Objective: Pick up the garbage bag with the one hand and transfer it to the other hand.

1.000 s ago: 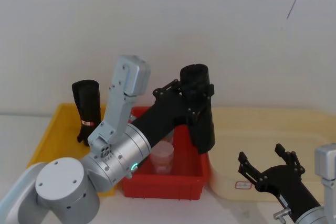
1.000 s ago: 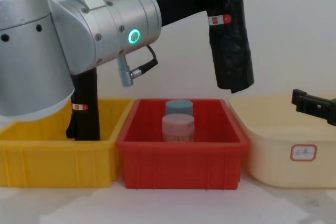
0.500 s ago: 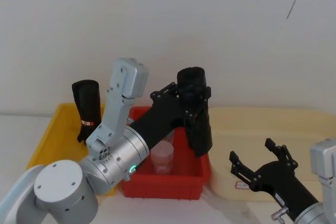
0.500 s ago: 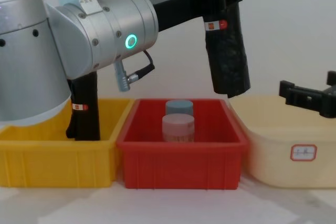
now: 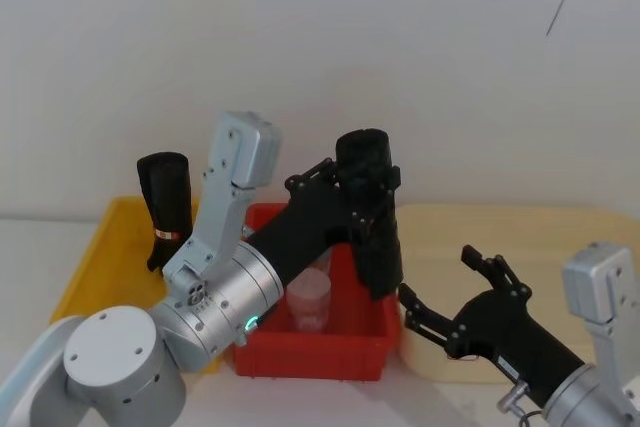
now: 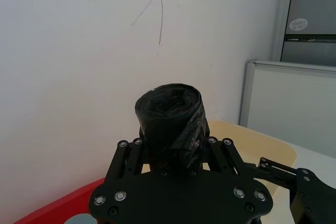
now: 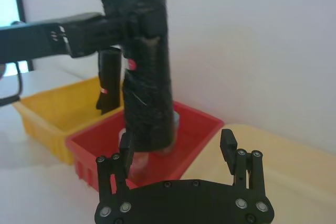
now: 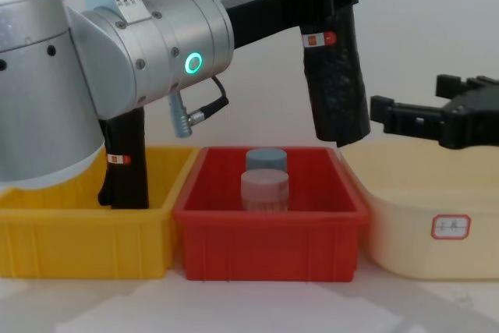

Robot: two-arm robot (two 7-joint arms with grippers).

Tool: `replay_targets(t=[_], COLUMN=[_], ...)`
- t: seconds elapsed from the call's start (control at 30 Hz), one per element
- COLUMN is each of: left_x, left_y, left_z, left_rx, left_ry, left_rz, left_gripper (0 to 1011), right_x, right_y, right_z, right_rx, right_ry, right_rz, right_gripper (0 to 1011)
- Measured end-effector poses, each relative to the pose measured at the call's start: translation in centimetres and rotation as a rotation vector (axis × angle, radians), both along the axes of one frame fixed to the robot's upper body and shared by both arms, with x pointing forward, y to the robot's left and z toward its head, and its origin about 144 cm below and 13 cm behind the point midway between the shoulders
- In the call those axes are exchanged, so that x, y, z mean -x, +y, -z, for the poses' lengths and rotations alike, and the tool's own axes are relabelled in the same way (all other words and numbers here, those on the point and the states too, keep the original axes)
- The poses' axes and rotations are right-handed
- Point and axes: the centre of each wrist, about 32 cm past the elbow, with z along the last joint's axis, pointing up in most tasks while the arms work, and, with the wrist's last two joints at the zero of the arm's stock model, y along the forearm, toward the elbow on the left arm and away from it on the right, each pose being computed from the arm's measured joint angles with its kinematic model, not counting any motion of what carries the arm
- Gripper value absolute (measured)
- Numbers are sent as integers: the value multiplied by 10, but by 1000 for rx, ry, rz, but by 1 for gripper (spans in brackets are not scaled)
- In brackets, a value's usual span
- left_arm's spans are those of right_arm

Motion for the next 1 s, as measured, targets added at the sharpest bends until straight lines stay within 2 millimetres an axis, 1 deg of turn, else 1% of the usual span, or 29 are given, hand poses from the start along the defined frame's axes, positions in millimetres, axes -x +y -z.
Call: replay_targets(t=[0.4,1.0], left_x=[0,0], left_y=[0,0], left_z=[0,1], left_rx=[-1,-1], left_ry=[2,2], left_rz=[-2,-2], left_gripper=[485,485], right_x=[-9,-26], right_y=[10,26], right_z=[-11,-15], right_rx=[4,11], right_ry=[-8,3], right_rz=[-63,-114], right_gripper=[1001,1000])
